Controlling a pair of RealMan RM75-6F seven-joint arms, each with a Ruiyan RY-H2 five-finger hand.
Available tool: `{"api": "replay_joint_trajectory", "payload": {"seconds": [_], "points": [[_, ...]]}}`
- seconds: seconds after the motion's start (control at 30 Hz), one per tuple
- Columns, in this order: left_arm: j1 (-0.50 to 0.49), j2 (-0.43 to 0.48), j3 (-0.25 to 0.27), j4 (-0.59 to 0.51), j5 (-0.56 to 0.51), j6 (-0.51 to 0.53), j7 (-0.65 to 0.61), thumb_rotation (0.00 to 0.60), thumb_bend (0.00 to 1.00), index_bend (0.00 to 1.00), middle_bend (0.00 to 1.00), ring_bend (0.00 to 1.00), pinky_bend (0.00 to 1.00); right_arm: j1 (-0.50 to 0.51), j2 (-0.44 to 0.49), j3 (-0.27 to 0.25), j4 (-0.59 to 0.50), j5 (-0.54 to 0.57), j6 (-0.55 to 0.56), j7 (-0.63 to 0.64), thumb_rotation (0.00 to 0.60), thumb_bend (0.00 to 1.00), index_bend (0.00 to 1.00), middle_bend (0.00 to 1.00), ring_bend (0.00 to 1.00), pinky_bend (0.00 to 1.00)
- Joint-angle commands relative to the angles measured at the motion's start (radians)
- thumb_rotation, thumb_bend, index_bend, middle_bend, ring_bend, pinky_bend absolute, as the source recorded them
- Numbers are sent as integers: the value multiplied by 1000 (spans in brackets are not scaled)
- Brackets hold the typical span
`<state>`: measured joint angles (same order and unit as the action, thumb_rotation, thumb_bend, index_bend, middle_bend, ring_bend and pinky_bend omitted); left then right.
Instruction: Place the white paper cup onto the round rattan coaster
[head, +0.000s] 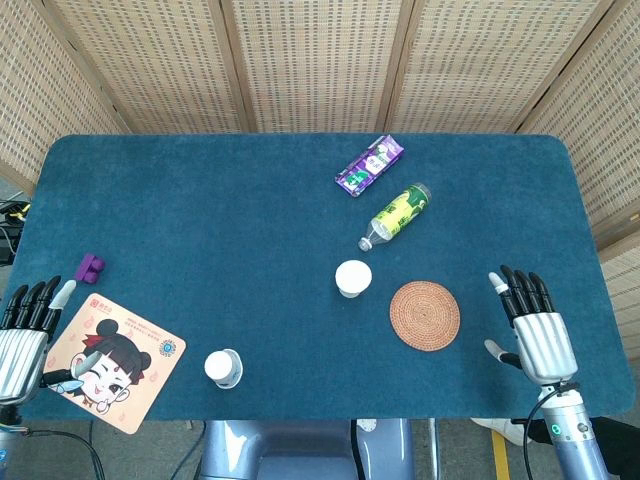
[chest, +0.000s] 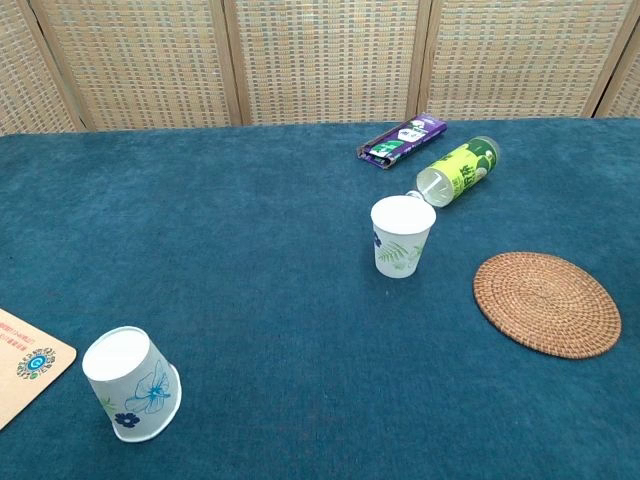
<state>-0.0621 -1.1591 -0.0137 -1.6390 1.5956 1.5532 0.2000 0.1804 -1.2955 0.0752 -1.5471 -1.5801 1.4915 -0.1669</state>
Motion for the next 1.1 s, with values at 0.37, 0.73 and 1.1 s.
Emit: {"api": "replay_joint_trajectory", "payload": {"seconds": [0.37,0.73,1.1], "points": [[4,3,1,-7,9,13,3,0,85,0,0,0,0,-3,7,-4,-12,-18,13,0,600,32,0,0,0,0],[1,2,-1,-5,3,6,3,0,84,0,0,0,0,0,5,-6,-7,-14,3,1,600,30,0,0,0,0],[6,6,-1,-12,7,16,7,0,84,0,0,0,0,1,10,-11,-19,-23,-2,2,600,30,0,0,0,0]]}}
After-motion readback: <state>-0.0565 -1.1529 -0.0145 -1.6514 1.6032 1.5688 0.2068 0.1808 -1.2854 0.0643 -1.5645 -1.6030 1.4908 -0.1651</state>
